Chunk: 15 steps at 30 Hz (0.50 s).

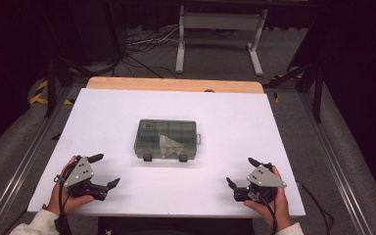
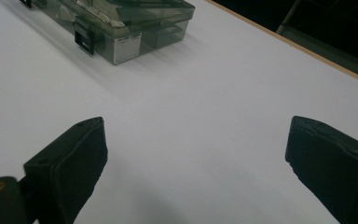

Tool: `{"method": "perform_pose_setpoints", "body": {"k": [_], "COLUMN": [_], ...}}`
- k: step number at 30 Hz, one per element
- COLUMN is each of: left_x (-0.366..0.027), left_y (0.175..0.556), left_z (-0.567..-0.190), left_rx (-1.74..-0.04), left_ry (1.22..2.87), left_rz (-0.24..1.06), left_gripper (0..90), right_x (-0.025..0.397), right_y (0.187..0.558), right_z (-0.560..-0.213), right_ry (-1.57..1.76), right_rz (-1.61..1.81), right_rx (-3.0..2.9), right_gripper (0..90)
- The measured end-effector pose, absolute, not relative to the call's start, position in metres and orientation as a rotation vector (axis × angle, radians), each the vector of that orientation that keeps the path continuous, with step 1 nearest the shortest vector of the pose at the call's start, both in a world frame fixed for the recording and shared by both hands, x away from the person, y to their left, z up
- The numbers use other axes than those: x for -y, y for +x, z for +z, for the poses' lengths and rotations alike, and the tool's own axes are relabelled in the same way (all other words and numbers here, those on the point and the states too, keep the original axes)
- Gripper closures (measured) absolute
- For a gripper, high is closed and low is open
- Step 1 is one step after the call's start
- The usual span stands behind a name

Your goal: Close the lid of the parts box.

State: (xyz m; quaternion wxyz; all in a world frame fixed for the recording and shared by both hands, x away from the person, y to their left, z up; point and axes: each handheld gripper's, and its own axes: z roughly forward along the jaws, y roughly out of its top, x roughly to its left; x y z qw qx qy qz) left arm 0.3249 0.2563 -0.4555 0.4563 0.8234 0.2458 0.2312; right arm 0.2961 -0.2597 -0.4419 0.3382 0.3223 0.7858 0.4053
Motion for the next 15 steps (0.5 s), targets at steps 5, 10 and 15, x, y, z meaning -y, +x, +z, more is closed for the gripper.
{"method": "perform_pose_setpoints", "body": {"k": [5,10,15], "left_x": [-0.2574,-0.2565,-0.2564], "left_y": [0.3255,0.3251,0.3258], "left_z": [-0.4547,-0.4549,-0.4542], "left_rx": [-0.609,-0.603,-0.602], "left_ry": [2.022,2.026,2.017], "left_rz": [0.576,0.575,0.569], "left_gripper": [3.6,3.7,3.7], "right_x": [0.2603,0.2618,0.2615], "right_y": [0.2979,0.2969,0.2964], "right_z": [-0.4383,-0.4353,-0.4344], "right_ry": [0.832,0.828,0.831], "right_rz": [1.090,1.098,1.101], "right_rx": [-2.033,-2.015,-2.007], "right_gripper": [6.3,6.5,6.6]}}
